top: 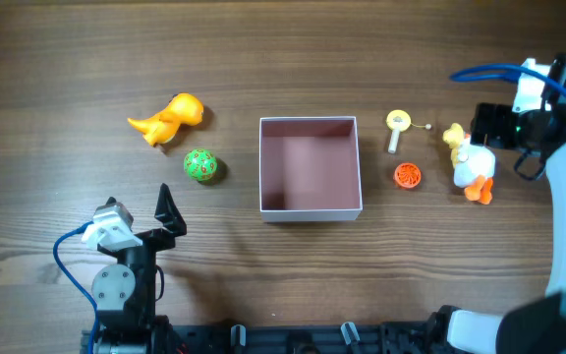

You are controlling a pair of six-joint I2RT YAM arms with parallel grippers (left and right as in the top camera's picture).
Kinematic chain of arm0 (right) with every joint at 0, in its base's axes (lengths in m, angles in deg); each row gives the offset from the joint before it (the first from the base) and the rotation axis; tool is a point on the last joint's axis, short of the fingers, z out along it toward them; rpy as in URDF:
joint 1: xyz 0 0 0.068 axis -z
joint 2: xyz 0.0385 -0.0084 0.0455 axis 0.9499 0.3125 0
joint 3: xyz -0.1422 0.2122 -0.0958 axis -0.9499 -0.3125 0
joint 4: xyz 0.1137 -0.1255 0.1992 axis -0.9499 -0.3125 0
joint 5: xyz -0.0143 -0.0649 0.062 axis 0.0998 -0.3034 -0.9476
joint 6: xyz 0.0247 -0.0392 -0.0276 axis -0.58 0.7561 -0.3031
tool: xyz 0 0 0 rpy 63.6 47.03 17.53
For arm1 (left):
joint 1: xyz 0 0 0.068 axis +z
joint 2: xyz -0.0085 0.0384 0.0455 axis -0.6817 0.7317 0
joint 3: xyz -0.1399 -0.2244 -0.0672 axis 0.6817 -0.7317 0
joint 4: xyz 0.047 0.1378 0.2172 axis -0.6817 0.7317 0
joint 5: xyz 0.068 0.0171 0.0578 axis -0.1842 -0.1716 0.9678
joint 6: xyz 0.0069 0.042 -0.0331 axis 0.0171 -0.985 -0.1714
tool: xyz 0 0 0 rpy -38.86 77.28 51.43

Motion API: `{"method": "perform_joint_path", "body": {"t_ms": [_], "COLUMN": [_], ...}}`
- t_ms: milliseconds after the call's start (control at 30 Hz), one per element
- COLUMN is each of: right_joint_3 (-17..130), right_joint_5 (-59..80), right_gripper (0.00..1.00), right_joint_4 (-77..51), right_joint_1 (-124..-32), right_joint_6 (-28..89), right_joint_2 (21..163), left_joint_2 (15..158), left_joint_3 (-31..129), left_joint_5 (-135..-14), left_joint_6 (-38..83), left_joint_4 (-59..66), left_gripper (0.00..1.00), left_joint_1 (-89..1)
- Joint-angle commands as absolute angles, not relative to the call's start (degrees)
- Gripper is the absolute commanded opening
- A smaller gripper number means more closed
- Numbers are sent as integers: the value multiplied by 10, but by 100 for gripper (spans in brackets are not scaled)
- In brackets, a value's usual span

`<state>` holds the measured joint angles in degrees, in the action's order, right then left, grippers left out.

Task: Pack container
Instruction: 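Reach the right gripper to the white plush duck and grasp it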

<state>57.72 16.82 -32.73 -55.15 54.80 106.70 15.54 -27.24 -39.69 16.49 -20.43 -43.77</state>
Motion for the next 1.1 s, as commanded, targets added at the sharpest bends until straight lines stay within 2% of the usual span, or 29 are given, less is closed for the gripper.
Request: {"method": "perform_joint_path", "body": {"t_ms": [0,167,367,433,500,533,600,700,800,1067], "right_joint_3": [561,561,561,557,551,551,551,552,565,575], "right_joint_5": [136,140,140,140,140,140,140,140,133,142], "right_gripper": [94,94,95,85,63,57,52,22,4,4], "right_joint_4": [-316,-291,-284,-285,-284,-285,-287,-289,-298,-308], "right_joint_1": [-548,-548,-548,-548,-548,-548,-548,-549,-549,-549], "right_joint_6": [541,541,532,532,532,529,517,518,506,483], "right_joint_2": [1144,1231,1265,1268,1268,1268,1268,1268,1268,1261], "left_joint_2": [151,151,151,151,151,151,151,151,151,151], "left_joint_3": [-276,-276,-276,-276,-276,-276,-276,-276,-276,-276], "left_joint_5": [-406,-406,-406,-406,-406,-406,-406,-406,-406,-406], "left_joint_6": [153,153,153,153,153,153,153,153,153,153], "left_joint_4": [-206,-206,-206,-206,-206,-206,-206,-206,-206,-206], "left_gripper": [100,100,100,100,100,100,100,100,100,100], "left_joint_1": [-440,-440,-440,-440,-440,-440,-440,-440,-440,-440]}}
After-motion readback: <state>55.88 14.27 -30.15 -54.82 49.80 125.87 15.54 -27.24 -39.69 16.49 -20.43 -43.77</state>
